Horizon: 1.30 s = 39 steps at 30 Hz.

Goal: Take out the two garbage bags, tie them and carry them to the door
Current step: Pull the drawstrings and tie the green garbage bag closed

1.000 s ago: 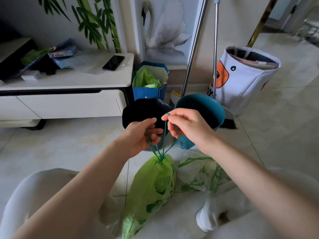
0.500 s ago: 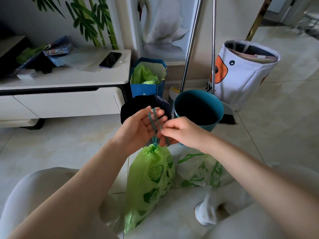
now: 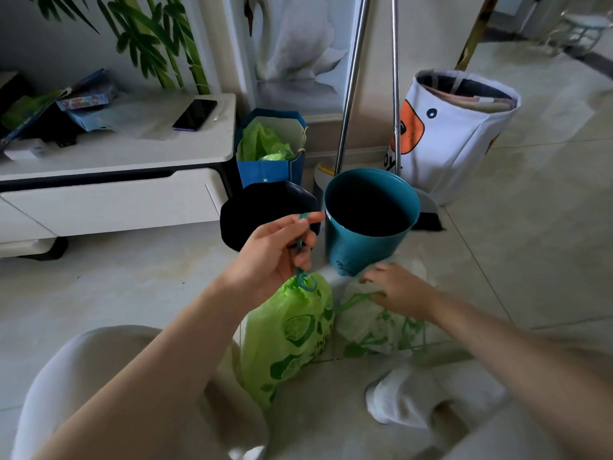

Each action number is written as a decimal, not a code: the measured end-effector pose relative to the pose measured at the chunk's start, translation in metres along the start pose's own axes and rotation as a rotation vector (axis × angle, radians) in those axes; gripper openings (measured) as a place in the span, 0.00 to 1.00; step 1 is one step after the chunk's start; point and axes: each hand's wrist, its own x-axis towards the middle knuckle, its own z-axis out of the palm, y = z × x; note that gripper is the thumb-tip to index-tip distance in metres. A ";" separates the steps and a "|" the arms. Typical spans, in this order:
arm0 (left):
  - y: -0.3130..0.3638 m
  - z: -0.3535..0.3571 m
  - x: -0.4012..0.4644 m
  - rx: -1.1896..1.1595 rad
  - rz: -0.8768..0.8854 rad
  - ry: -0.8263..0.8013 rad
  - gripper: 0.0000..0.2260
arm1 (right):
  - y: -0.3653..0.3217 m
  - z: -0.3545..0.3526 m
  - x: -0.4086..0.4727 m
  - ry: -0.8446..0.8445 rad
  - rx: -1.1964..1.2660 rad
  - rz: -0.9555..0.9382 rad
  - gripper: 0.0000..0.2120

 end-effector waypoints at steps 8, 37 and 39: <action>-0.001 -0.004 0.012 -0.001 -0.017 -0.038 0.12 | -0.014 0.019 0.015 0.134 -0.180 -0.183 0.05; -0.015 -0.001 0.034 0.128 -0.073 -0.064 0.11 | 0.080 0.026 -0.053 -0.475 -0.853 -0.188 0.13; -0.018 0.000 0.034 0.148 -0.076 -0.069 0.11 | 0.078 0.021 -0.055 -0.488 -0.866 -0.194 0.14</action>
